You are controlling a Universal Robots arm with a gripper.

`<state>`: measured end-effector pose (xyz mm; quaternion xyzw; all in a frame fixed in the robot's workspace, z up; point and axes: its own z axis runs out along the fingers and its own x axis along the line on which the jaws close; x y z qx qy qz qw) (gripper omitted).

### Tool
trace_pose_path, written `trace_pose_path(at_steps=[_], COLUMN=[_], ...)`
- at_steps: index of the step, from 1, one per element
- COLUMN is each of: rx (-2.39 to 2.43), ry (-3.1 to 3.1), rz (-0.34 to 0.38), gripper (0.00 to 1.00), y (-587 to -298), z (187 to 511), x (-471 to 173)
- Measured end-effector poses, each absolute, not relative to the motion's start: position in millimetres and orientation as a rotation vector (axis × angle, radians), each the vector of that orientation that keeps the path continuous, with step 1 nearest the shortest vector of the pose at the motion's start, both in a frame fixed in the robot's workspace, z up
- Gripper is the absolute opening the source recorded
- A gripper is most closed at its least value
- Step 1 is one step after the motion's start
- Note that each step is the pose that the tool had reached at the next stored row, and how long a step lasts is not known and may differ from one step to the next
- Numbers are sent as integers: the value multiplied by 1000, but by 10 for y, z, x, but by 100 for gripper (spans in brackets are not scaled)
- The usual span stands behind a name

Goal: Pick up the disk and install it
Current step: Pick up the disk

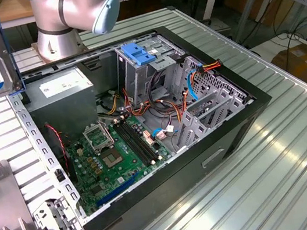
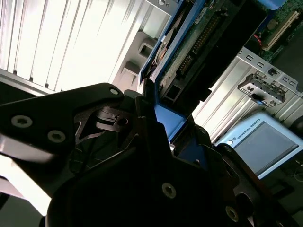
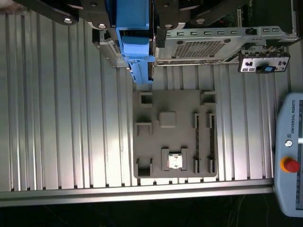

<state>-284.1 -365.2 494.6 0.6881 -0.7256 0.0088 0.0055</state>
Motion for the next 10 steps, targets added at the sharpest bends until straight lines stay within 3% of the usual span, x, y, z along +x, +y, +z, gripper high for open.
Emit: trace_pose_path(at_steps=[10], rx=[2154], ry=[-2271], rz=[28], gripper=[37], y=[-3652], z=[4941], x=[-2469])
